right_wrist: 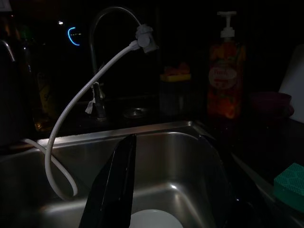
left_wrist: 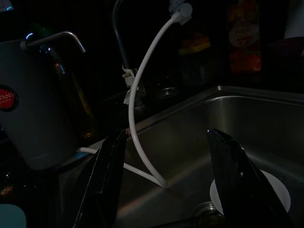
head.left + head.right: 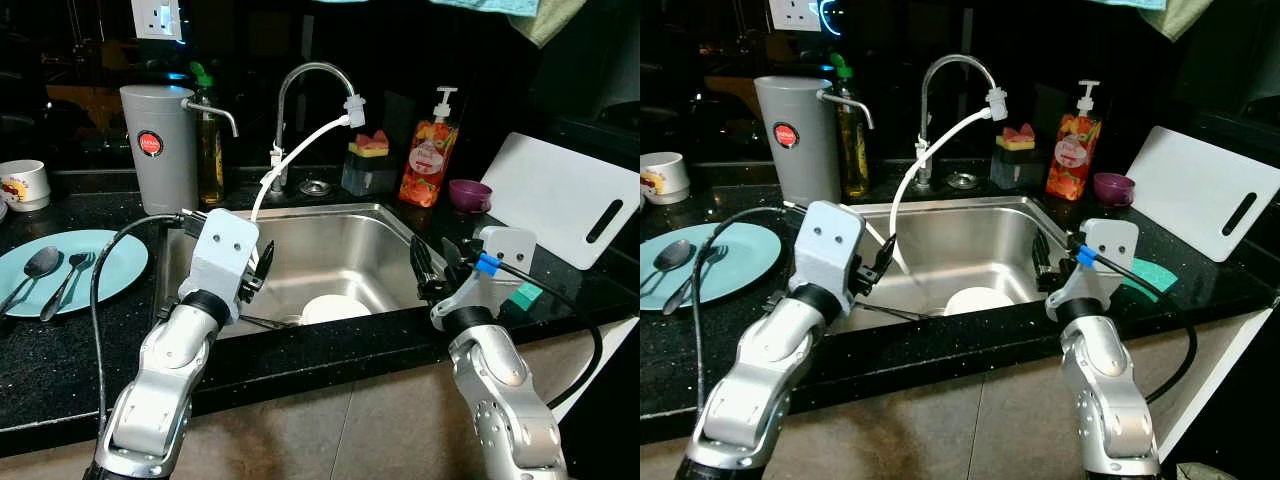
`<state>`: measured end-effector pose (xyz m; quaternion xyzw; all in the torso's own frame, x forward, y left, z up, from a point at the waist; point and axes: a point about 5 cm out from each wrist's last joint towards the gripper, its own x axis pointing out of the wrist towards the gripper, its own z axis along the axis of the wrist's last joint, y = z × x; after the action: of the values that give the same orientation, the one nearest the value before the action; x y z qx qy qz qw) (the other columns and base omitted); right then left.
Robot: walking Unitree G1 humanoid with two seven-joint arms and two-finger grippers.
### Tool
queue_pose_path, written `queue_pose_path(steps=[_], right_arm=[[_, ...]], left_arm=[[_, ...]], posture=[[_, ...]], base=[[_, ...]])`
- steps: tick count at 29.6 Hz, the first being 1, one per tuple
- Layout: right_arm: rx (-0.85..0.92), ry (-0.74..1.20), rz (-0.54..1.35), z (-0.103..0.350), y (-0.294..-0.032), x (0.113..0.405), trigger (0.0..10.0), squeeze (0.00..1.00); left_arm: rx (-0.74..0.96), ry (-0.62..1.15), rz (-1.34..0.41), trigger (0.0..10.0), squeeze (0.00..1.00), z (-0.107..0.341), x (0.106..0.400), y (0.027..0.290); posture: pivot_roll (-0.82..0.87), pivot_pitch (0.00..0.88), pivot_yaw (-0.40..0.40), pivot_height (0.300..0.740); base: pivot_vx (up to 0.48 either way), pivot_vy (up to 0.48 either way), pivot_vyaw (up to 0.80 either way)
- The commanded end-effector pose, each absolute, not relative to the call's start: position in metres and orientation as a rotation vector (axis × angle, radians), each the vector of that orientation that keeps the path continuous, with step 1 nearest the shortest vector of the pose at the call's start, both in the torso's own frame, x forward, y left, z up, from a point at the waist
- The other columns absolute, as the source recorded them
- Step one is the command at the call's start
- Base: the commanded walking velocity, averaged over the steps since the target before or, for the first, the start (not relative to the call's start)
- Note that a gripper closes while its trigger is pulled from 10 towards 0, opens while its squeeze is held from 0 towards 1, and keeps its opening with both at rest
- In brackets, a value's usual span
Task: Kitchen organization
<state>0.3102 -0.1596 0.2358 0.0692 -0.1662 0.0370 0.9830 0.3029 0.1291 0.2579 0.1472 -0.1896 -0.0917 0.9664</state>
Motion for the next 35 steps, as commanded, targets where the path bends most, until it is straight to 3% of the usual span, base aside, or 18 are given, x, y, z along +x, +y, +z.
queue_pose_path(steps=[1,35], right_arm=[[0.128,-0.341,0.072,0.2373,-0.1601,0.3117,10.0,0.00],[0.129,-0.338,0.066,0.2364,-0.1610,0.3107,10.0,0.00]], left_arm=[[0.307,-0.382,-0.192,10.0,0.00,0.2570,0.3045,0.1269],[0.305,-0.380,-0.191,10.0,0.00,0.2566,0.3040,0.1269]], posture=[[0.17,0.010,-0.110,0.740],[0.17,0.019,-0.105,0.740]], base=[[0.000,0.000,0.00],[0.000,0.000,0.00]])
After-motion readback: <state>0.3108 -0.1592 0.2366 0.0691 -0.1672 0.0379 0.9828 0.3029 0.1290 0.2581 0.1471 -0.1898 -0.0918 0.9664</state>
